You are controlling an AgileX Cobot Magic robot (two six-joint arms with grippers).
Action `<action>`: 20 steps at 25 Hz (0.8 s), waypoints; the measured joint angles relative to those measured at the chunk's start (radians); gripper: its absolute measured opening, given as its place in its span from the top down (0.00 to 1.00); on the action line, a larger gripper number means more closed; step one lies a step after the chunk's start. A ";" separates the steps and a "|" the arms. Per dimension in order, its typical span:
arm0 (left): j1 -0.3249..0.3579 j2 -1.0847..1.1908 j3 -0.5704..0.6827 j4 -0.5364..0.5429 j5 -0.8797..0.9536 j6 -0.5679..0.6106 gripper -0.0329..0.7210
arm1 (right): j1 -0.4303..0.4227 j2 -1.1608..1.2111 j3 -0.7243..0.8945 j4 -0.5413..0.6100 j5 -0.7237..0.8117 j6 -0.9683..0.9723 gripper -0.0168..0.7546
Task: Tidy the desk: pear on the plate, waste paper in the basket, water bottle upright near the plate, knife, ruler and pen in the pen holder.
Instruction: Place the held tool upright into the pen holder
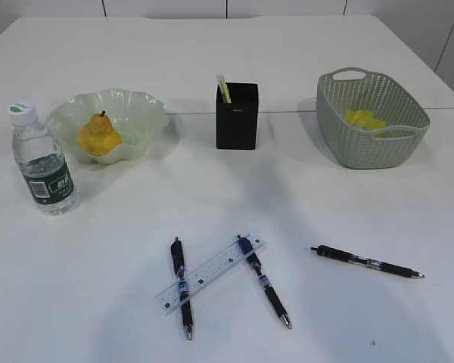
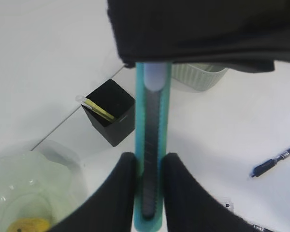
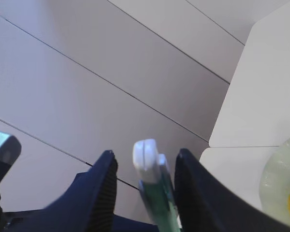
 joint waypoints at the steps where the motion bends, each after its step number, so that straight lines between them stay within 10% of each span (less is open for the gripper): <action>1: 0.000 0.000 0.000 0.000 0.000 0.000 0.82 | 0.000 0.000 0.000 0.000 0.000 0.000 0.61; 20: 0.000 -0.002 -0.001 0.004 -0.006 0.002 0.82 | 0.000 0.004 0.000 -0.006 -0.012 -0.013 0.79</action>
